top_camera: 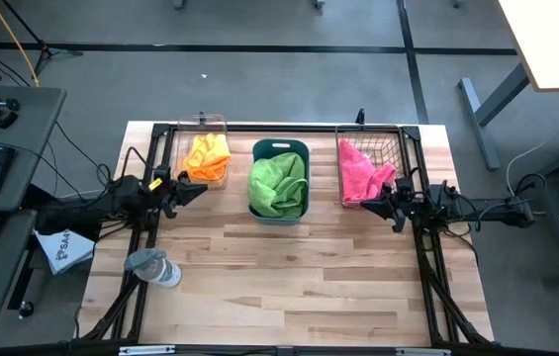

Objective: Sort microfiber towel by color & place in baskets
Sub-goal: Return to Home Position

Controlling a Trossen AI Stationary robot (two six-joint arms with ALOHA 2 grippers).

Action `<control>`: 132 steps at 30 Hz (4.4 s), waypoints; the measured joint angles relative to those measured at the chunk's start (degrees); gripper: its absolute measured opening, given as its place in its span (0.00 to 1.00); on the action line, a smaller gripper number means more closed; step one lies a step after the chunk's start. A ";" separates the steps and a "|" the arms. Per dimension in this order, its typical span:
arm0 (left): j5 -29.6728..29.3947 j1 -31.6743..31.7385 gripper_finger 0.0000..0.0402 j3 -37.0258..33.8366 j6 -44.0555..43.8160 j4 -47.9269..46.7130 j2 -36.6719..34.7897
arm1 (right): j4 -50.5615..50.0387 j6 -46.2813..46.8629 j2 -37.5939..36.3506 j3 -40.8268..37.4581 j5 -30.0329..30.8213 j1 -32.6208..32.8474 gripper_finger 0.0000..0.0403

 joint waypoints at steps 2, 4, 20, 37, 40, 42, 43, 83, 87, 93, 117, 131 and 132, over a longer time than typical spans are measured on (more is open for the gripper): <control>0.01 -0.83 0.00 0.04 0.00 -0.95 -0.01 | 0.00 0.00 0.00 -0.02 -0.05 0.00 0.00; 0.01 -1.78 0.00 -0.01 0.00 -1.89 0.01 | 0.02 0.00 0.00 -0.02 -0.05 0.00 0.00; 0.04 -4.93 0.00 -0.01 0.00 -2.76 -0.04 | 0.04 -0.02 0.35 -0.02 -0.14 0.00 0.00; 0.04 -4.91 0.00 -0.01 0.00 -2.81 -0.04 | 0.04 -0.02 0.35 -0.04 -0.14 0.00 0.00; 0.04 -4.91 0.00 -0.01 0.00 -2.81 -0.04 | 0.06 -0.02 0.37 -0.04 -0.14 0.00 0.00; 0.04 -4.91 0.00 -0.01 0.00 -2.83 -0.04 | 0.06 -0.02 0.37 -0.04 -0.13 0.00 0.00; 0.04 -4.91 0.00 -0.01 -0.01 -2.81 -0.04 | 0.07 -0.02 0.37 -0.07 -0.13 0.00 0.00; 0.04 -4.89 0.00 -0.01 0.00 -2.81 -0.03 | 0.08 -0.02 0.38 -0.09 -0.14 -0.02 0.00; 0.04 -4.89 0.00 -0.01 0.00 -2.82 -0.01 | 0.07 -0.02 0.37 -0.09 -0.12 -0.01 0.00; 0.04 -4.89 0.00 -0.01 -0.01 -2.81 -0.01 | 0.09 -0.02 0.37 -0.09 -0.14 -0.02 0.00; 0.04 -4.90 0.00 -0.01 0.00 -2.81 -0.01 | 0.09 -0.02 0.37 -0.09 -0.13 -0.01 0.00; 0.04 -4.89 0.00 -0.01 -0.02 -2.81 -0.01 | 0.08 -0.02 0.37 -0.09 -0.12 0.00 0.00; 0.04 -4.89 0.00 -0.01 -0.02 -2.81 -0.01 | 0.09 -0.02 0.37 -0.09 -0.13 0.00 0.00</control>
